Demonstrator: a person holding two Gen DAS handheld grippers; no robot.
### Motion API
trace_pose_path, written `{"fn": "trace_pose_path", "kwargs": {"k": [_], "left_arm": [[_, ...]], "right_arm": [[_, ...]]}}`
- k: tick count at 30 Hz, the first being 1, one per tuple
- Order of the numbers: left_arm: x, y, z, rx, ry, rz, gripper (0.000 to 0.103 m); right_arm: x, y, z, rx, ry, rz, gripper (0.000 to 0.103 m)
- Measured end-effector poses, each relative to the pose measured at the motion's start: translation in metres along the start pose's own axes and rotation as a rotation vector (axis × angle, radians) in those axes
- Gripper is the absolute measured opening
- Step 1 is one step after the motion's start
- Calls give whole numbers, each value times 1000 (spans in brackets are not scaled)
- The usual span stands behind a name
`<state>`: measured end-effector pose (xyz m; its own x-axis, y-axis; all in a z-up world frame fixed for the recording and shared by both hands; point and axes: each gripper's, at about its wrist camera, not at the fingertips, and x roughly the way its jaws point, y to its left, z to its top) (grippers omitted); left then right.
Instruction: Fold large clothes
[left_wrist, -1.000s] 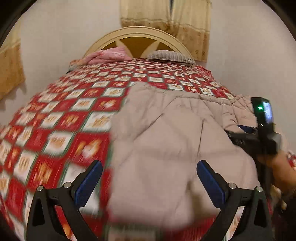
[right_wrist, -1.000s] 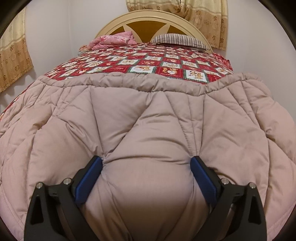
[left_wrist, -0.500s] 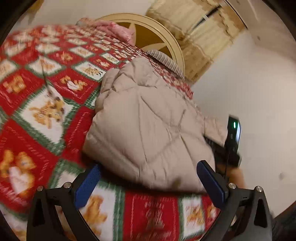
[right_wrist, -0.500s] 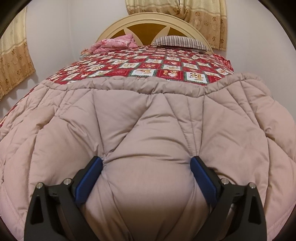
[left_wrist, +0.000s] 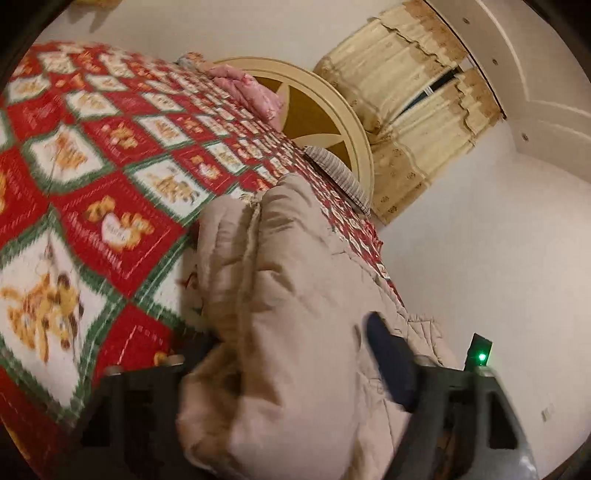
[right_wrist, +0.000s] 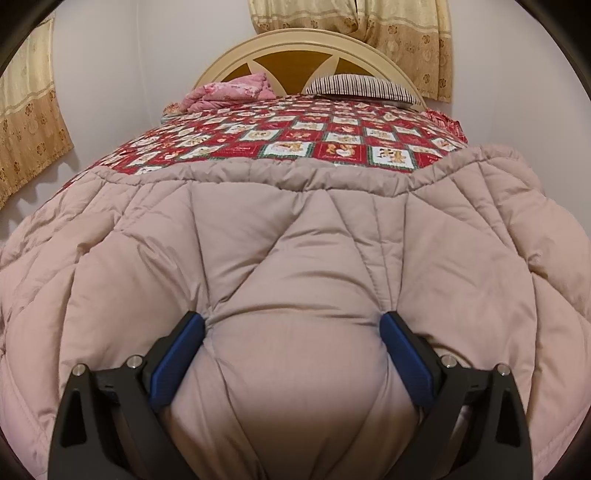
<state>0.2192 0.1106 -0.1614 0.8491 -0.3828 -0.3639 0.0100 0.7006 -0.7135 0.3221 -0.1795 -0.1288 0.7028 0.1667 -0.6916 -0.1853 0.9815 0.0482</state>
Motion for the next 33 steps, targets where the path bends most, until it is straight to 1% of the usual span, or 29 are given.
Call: {"fn": "trace_pose_path", "kwargs": {"k": [1,3,5,7,8,10,12,13,14,16,18,20,21,23,25,26,28,29,30,32,33], "left_arm": [[-1,1,2,0,-3,-13,68],[-6,0,8,-6,-3,-46,68],[-7,-1,12,-2,-9,-69,68],[-7,-2,12,2,-13,-99,68],[-6,-4,12,12,-17,-111,68],[-4,-14,14,36,-28,-149,68],[-3,-29,17,65,-42,-199,68],[-4,-42,19,93,-49,-226,68],[-5,-57,20,133,-58,-250,68],[-6,-94,21,247,-81,-292,68],[-4,-135,16,380,-94,-329,70],[5,-174,7,512,-88,-377,72],[9,-188,3,560,-83,-392,72],[21,-212,-8,645,-54,-447,72],[36,-234,-22,718,-6,-517,72],[40,-242,-29,750,18,-553,72],[50,-254,-44,808,58,-599,73],[55,-258,-53,836,87,-627,73],[63,-265,-66,876,132,-663,73],[75,-273,-85,936,219,-699,73],[81,-277,-99,985,258,-708,73]], "right_arm": [[-2,0,1,-1,4,5,99],[-12,-4,4,1,21,42,99],[-36,-17,8,37,-7,70,98],[-60,-35,11,90,-46,55,98],[-69,-46,11,117,-49,41,98],[-72,-58,10,129,-24,29,98],[-57,-60,3,83,52,-16,98],[-43,-60,-5,58,109,-26,100],[-31,-58,-13,37,131,-25,103],[-27,-58,-21,37,82,-19,103],[-26,-60,-24,65,61,1,103],[-28,-63,-26,79,46,34,103],[-30,-66,-27,89,38,57,103],[-40,-72,-29,109,8,114,102],[-56,-85,-33,115,-16,143,96],[-63,-90,-35,124,-23,156,94],[-85,-110,-36,155,-46,186,94],[-96,-118,-36,166,-61,183,94],[-111,-132,-34,184,-82,149,95],[-134,-157,-25,225,-126,100,96],[-149,-174,-20,271,-159,82,96]]}}
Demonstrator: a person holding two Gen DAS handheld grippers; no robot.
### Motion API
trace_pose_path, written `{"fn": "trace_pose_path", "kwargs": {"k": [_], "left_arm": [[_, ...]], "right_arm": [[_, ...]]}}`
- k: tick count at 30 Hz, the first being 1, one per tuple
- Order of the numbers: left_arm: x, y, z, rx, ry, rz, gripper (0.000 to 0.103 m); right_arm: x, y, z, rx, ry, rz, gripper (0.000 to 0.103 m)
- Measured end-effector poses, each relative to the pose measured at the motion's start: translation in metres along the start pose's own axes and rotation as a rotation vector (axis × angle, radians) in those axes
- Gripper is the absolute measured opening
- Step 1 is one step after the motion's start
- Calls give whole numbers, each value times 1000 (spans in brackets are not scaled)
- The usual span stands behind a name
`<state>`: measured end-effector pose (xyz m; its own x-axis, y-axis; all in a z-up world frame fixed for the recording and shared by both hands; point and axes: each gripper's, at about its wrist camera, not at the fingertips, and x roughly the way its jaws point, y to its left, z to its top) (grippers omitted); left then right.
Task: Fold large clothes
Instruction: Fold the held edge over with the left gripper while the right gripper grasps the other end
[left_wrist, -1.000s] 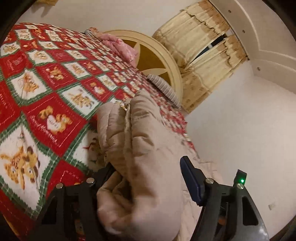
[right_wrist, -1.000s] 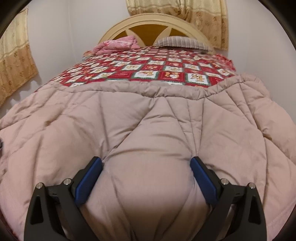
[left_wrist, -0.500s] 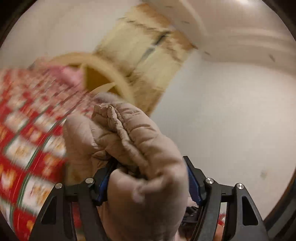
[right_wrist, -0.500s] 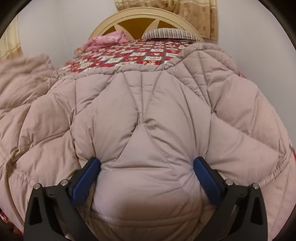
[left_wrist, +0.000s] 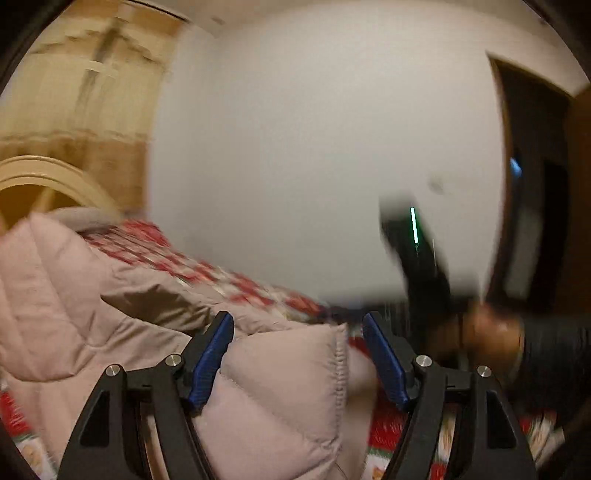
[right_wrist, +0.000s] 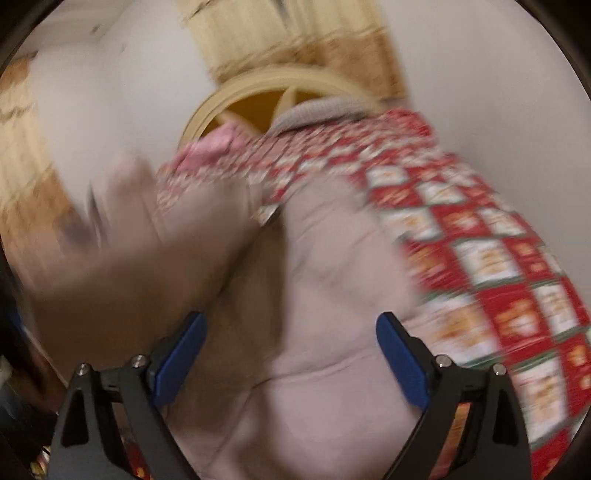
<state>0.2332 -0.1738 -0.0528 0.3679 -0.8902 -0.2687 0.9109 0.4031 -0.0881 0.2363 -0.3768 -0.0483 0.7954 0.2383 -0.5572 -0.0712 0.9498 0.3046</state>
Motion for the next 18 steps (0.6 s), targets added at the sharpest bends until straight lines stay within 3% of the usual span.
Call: {"fn": "trace_pose_path", "kwargs": {"k": [2,5,9,14,15,16,17,18], "left_arm": [[21,-16,-11,102,68,7,73],[34,-28,-20,173,109,-6,73],[35,-37,-23,236,130,19,74],[31,-46,-22,236,121,45,74],[27,-48,-21,242,117,63,76],[30,-47,-21,249,116,81,76],[25,-51,-21,269,111,105,77],[24,-52,-21,288,111,120,77]], "right_arm": [[-23,-19,23,89,-70,-3,97],[-30,-14,63,108,-80,106,97],[14,25,104,24,50,230,96],[70,85,106,-56,227,394,88],[77,95,100,-82,261,407,82],[81,100,90,-113,297,392,64],[86,99,82,-139,319,354,32],[89,100,78,-159,339,307,24]]}}
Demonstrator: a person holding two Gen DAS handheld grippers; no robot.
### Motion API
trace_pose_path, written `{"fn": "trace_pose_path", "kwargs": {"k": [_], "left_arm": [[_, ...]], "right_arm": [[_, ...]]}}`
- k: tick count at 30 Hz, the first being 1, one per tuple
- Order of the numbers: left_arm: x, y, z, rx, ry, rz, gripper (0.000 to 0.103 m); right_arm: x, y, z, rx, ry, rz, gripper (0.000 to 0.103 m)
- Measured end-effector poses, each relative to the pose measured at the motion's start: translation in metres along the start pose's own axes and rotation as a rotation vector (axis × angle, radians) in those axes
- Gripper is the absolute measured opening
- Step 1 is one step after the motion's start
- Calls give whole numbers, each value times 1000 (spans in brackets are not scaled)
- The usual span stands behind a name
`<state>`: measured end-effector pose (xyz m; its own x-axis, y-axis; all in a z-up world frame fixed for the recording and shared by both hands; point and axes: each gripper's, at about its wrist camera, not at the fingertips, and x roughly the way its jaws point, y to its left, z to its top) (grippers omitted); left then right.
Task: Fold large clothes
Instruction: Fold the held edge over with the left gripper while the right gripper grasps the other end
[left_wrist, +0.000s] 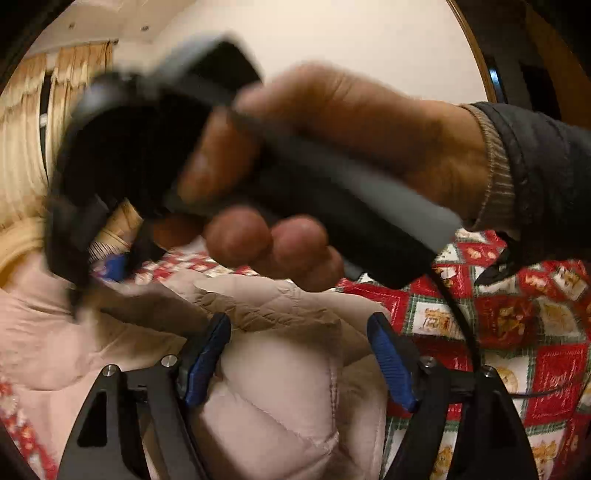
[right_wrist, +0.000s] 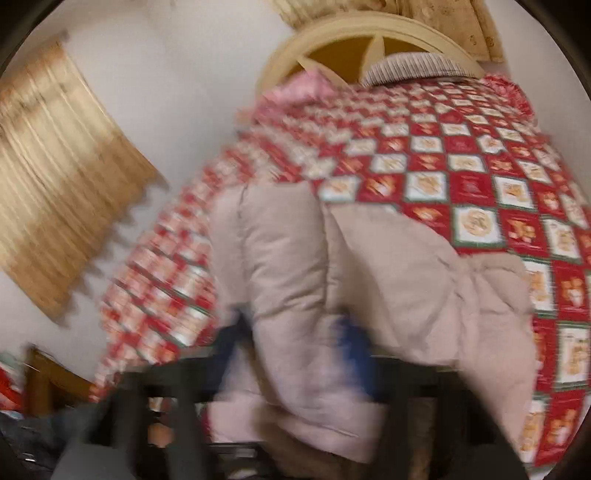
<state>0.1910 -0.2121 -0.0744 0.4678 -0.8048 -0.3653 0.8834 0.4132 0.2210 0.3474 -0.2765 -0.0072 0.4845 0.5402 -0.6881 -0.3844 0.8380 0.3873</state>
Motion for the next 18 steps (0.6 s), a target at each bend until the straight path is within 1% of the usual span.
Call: {"fn": "trace_pose_path", "kwargs": {"k": [1,2,3,4,6,7,8,10,12,13,15,16,18], "left_arm": [[-8,-4,-1,23,3,27,77],[-24,-10,-2,56,-9,59,77],[-35,-13,-4,73,-29,71,78],[-58,-16,-7,87,-64,84,78],[-89,-14,-10,84,-94,84,81],[-103,-12,-11,79,-106,98,85],[-118,-4,-11,63,-118,129,88],[-138,16,-7,8,-143,157,90],[-150,49,0,-89,-183,205,94],[-151,67,6,-140,-202,241,95],[-138,103,20,-258,-219,324,96],[-123,122,29,-333,-209,341,96],[-92,143,42,-424,-176,342,96]], "right_arm": [[1,-3,-3,18,9,-17,20],[-4,-7,-6,37,1,-15,18],[-12,-12,-7,47,-11,-17,17],[-21,-17,-8,58,-30,-21,16],[-37,-25,-8,68,-54,-39,15],[-44,-30,-8,63,-62,-68,15],[-48,-34,-8,59,-65,-92,15],[-56,-44,-17,58,-62,-138,15],[-58,-59,-24,88,-65,-171,15],[-57,-69,-30,112,-66,-184,15],[-55,-86,-42,159,-63,-223,15],[-55,-91,-45,179,-66,-225,15],[-52,-101,-54,215,-70,-240,15]]}}
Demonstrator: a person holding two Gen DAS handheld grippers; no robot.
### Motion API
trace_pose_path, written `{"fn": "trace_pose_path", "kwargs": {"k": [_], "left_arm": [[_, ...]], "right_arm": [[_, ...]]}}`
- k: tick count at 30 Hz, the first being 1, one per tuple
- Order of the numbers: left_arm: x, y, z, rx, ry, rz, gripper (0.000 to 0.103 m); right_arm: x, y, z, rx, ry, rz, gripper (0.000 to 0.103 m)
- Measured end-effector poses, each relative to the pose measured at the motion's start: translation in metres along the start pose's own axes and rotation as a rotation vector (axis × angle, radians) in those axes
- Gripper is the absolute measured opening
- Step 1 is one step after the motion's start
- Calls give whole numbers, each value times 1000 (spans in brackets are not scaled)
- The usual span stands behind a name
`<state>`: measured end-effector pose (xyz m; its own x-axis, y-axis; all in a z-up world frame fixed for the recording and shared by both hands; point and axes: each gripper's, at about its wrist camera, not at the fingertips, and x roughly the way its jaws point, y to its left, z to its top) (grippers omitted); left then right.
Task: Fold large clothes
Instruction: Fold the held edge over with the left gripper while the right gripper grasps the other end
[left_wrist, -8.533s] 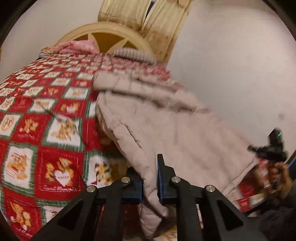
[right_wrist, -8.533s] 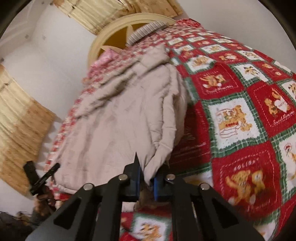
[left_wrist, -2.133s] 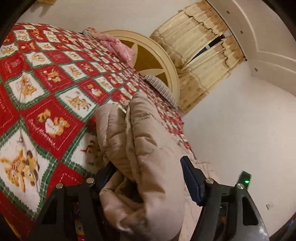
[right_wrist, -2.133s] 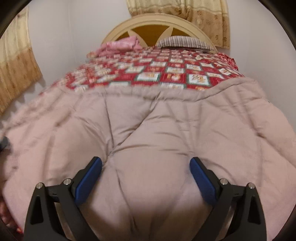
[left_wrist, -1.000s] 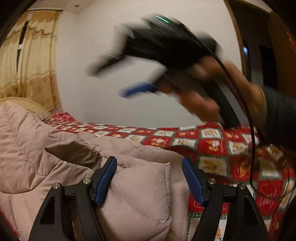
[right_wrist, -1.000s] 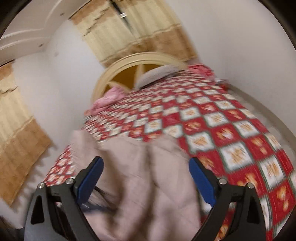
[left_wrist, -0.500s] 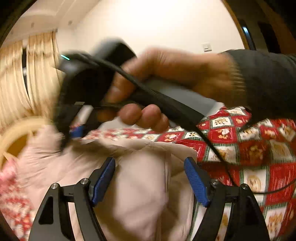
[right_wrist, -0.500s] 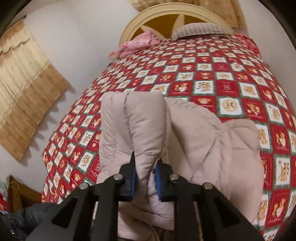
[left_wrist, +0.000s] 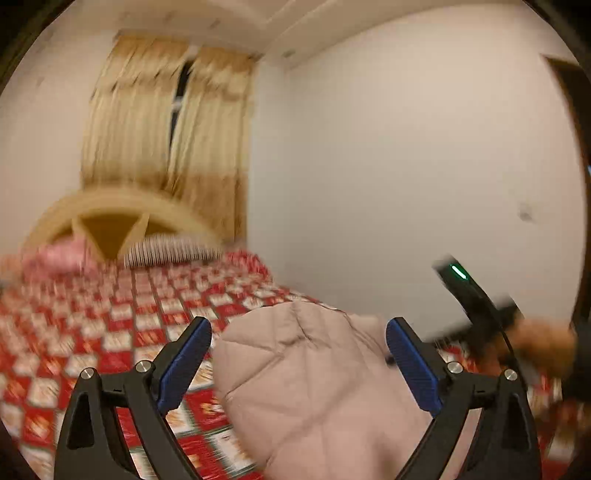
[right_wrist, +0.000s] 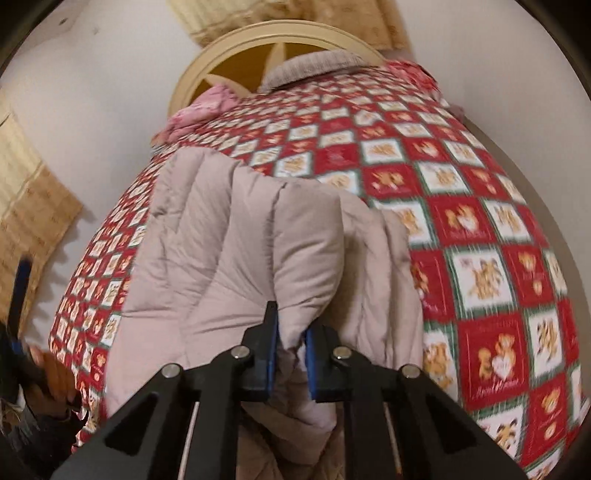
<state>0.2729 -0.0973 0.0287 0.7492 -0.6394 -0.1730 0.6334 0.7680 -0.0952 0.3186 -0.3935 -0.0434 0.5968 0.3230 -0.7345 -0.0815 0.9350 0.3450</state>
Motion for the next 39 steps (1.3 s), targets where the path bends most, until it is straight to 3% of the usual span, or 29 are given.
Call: {"fn": "trace_pose_path", "kwargs": {"k": [3,6,7,10,12,13,14,16,18,20,21,24,28,31,36,39], "left_arm": [[69,-4,-6,-61,153,88,96],[135,-18,-47,-84,392,144,96],[141,-20,-58,-83,411,164,96],[142,-26,-67,-83,372,169,99],[146,-33,-66,-91,374,159,99],[150,-37,-62,-83,380,155,99],[148,-42,-60,-68,386,154,99],[146,-46,-54,-41,399,144,99],[127,-46,-42,-77,342,134,99],[114,-34,-31,-146,278,190,99],[114,-27,-20,-183,264,246,100],[140,-27,-4,-216,338,323,100],[183,-47,-11,-170,404,317,100],[213,-42,-43,-134,518,409,100],[215,-26,-71,-188,538,403,102],[219,-29,-81,-154,546,427,102]], "right_arm": [[-2,-7,-4,35,-9,-29,15],[-15,-12,-6,88,-49,-91,16],[-23,-12,-7,105,-82,-124,18],[-61,-7,-3,176,-265,-180,24],[-80,-6,3,272,-403,-109,42],[-81,-5,8,316,-458,-18,59],[-77,-4,13,346,-494,69,62],[-50,-1,26,343,-479,189,62],[-27,-6,30,335,-455,151,55],[-8,-33,21,427,-424,104,38],[-4,-43,16,465,-425,97,36],[5,-52,11,450,-401,-49,36],[15,-44,17,349,-354,-185,37],[33,-46,15,321,-293,-197,39],[48,-58,4,361,-288,-148,39],[54,-60,-1,371,-298,-137,39]]}}
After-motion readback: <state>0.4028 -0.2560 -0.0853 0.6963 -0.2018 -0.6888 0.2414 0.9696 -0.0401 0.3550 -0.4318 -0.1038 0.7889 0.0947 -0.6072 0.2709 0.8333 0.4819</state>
